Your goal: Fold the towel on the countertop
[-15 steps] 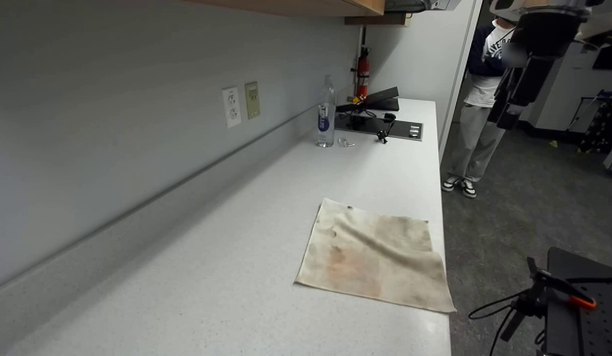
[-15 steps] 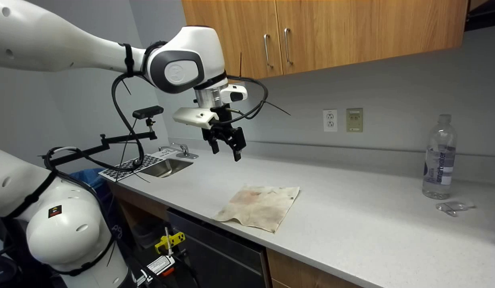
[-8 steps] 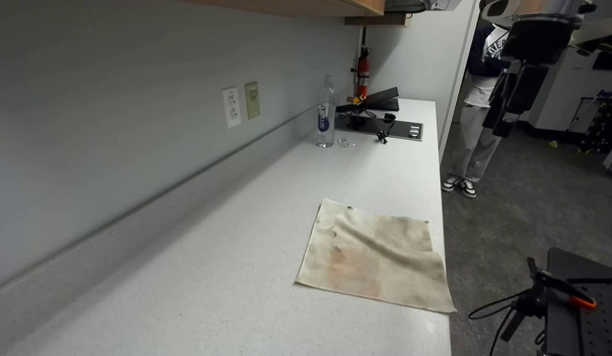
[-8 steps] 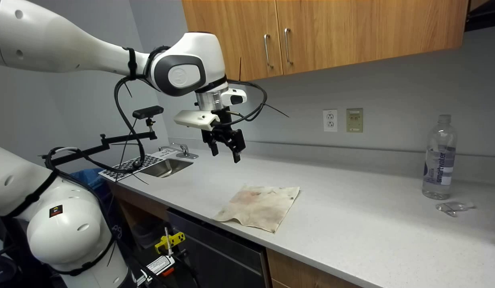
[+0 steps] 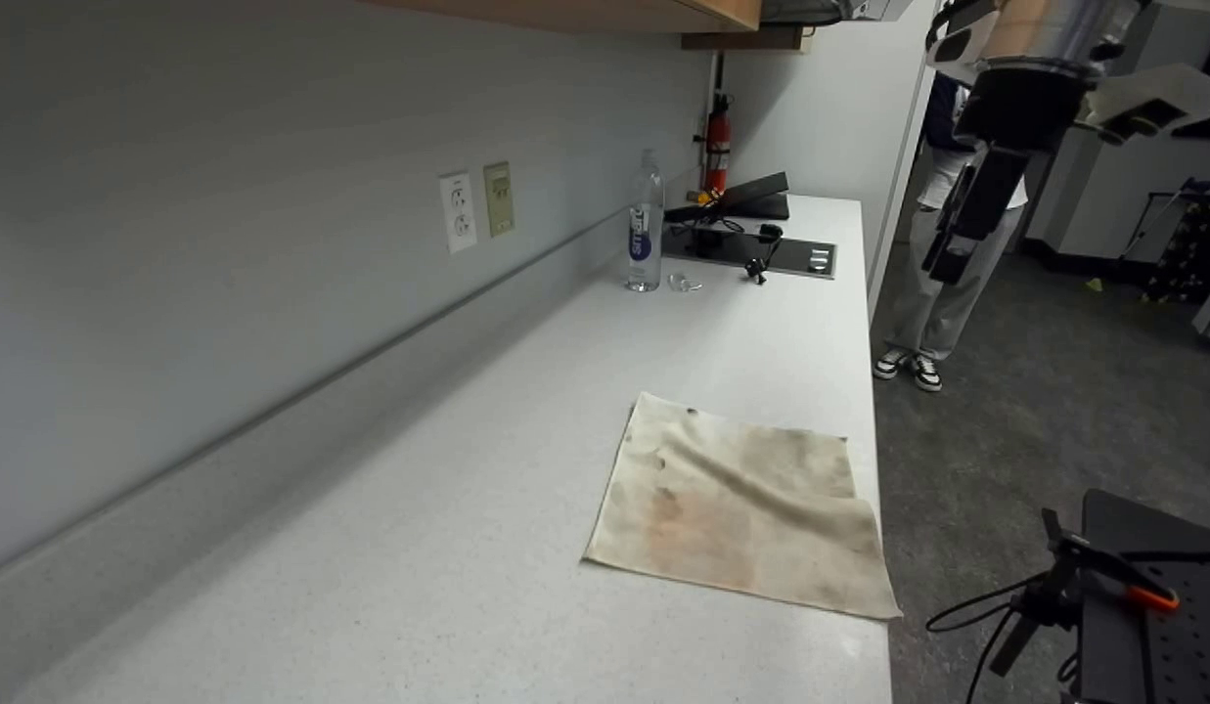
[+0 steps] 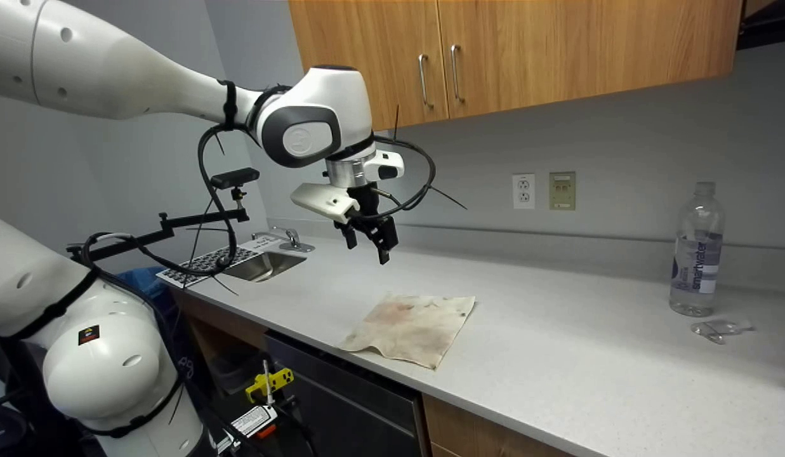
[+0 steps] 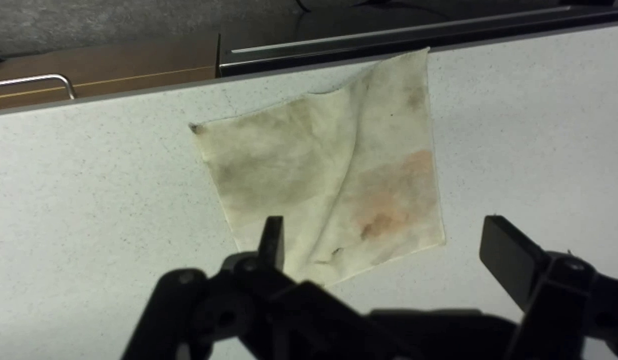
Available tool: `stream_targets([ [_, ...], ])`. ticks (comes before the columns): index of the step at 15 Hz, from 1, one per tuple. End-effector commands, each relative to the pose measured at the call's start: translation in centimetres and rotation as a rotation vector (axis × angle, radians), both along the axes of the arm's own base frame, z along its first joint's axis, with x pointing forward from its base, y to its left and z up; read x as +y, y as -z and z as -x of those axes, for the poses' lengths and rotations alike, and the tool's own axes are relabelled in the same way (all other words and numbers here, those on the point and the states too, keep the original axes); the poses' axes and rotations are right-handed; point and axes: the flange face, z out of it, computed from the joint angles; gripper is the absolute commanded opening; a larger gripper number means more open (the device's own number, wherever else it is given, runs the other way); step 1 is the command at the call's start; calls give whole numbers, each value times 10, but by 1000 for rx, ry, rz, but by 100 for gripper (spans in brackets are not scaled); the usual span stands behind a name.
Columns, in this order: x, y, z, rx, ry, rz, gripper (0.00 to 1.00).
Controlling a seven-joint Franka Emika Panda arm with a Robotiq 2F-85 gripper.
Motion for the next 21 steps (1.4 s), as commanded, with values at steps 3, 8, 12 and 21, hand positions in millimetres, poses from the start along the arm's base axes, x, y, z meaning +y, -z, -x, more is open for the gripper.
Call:
stream_targets([
  [3,2,38,-39,-12,64,-74,100],
  [8,-9,55,-54,-1,73,3,100],
  [12,-14,68,-68,6,46,120,100],
  [21,-10,77,-60,64,50,151,100],
])
